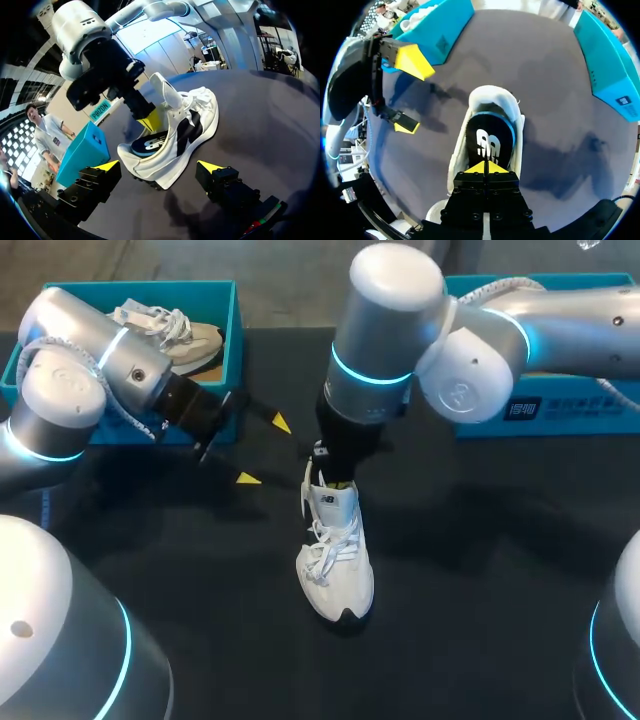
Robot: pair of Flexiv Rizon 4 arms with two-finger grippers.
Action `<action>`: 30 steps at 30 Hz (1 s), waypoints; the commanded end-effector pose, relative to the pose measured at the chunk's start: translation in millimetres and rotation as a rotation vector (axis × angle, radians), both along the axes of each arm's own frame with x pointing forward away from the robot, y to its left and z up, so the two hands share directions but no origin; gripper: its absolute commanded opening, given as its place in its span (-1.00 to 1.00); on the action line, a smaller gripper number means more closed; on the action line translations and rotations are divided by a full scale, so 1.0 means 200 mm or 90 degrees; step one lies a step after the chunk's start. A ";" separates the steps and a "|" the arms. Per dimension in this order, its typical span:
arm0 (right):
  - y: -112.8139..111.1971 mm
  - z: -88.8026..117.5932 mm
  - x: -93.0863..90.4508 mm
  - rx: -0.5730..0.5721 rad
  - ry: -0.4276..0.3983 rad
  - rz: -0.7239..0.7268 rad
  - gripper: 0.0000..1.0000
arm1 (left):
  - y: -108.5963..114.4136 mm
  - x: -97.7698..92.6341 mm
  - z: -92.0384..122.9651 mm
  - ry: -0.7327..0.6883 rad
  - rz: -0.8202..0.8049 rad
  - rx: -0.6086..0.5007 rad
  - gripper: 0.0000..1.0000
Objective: Take the shoe out of the shoebox, open the shoe tongue, remove and reinsert the insole, then place the shoe into the shoebox
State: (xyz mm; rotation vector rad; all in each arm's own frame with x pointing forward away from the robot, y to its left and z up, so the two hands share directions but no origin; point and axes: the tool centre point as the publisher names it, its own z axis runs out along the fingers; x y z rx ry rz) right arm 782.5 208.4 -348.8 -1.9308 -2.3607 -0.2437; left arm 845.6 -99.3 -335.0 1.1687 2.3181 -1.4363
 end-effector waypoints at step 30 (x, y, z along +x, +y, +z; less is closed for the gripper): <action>0.05 -0.08 0.08 -0.043 -0.023 -0.030 -1.00 | 0.34 -0.02 0.26 -0.063 -0.034 0.075 1.00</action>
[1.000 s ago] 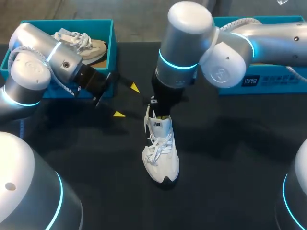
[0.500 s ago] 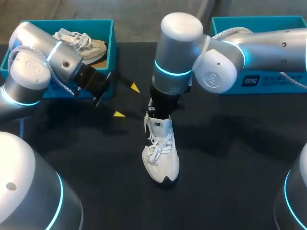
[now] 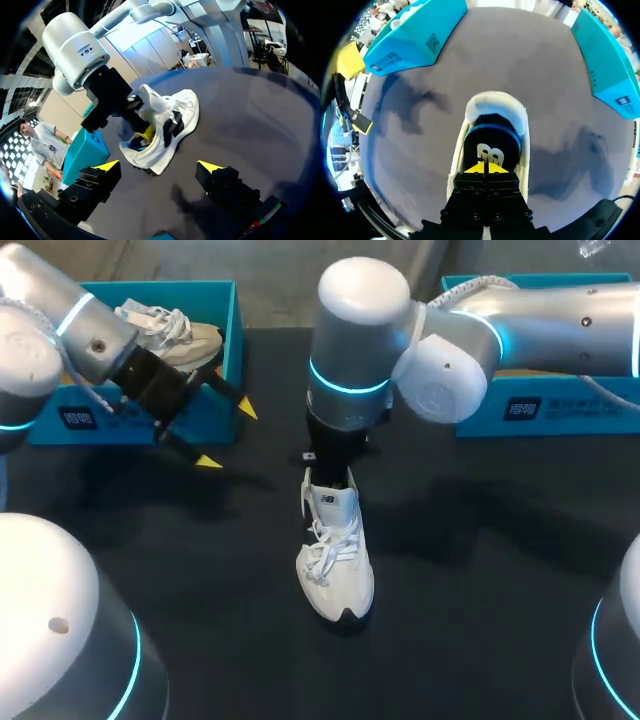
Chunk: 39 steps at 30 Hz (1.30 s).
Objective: Take the shoe out of the shoebox, open the shoe tongue, remove and reinsert the insole, then place the shoe into the shoebox
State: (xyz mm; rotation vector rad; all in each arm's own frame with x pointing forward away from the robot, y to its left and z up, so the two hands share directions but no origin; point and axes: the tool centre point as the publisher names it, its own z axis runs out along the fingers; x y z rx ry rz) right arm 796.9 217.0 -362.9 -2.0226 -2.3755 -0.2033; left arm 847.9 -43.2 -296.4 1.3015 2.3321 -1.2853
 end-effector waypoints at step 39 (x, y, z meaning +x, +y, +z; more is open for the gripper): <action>-0.01 -0.14 0.17 -0.044 -0.082 -0.047 -1.00 | 0.50 -0.01 0.32 -0.087 0.106 0.095 1.00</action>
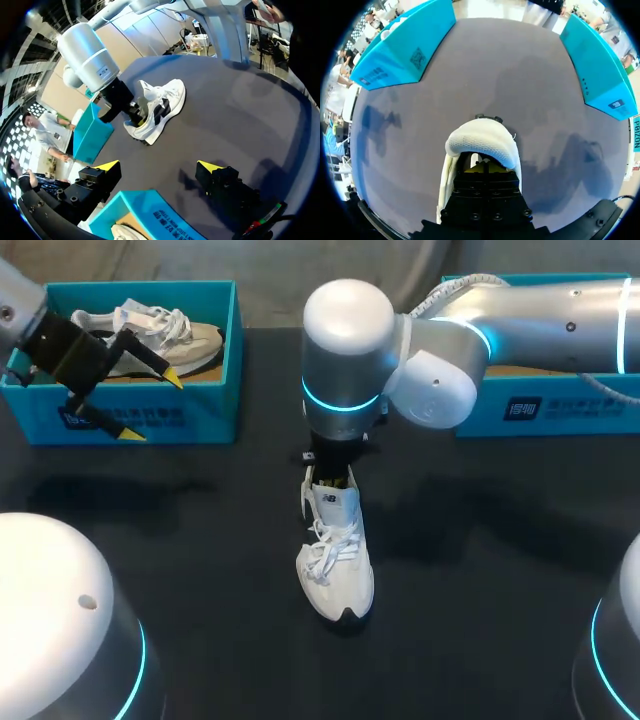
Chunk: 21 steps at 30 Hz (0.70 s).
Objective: Take the shoe out of the shoebox, open the shoe tongue, remove and reinsert the insole, then place the shoe into the shoebox
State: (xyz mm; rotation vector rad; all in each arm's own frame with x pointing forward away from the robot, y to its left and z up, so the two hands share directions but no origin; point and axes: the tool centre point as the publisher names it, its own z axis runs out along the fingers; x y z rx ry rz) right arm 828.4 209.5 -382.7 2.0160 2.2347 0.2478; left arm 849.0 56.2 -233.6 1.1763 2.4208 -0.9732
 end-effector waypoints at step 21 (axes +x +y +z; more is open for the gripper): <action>0.01 0.07 -0.10 0.000 0.120 0.020 -1.00 | 0.12 0.02 0.04 -0.025 0.046 0.001 1.00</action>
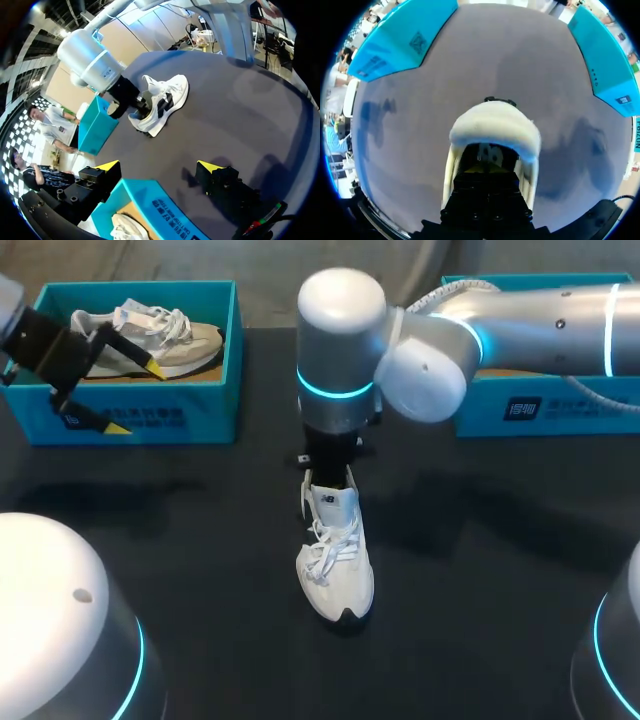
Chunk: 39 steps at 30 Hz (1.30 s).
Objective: Take the shoe out of the shoebox, open the shoe tongue, remove and reinsert the insole, then place the shoe into the shoebox
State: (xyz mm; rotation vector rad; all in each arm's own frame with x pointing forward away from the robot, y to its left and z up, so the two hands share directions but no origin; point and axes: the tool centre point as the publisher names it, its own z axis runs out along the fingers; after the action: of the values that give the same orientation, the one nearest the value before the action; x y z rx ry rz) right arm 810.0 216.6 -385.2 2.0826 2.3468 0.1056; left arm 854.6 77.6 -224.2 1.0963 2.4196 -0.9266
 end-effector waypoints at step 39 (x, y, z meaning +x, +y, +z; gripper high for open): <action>-0.02 0.19 -0.22 -0.035 0.233 -0.007 1.00 | 0.07 0.14 -0.07 0.002 0.059 0.001 1.00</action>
State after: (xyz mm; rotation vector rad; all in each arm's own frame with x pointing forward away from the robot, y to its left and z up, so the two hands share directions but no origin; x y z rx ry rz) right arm 766.6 214.3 -344.9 2.2464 2.4877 -0.3717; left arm 882.8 90.9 -237.2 0.9743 2.4519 -0.8997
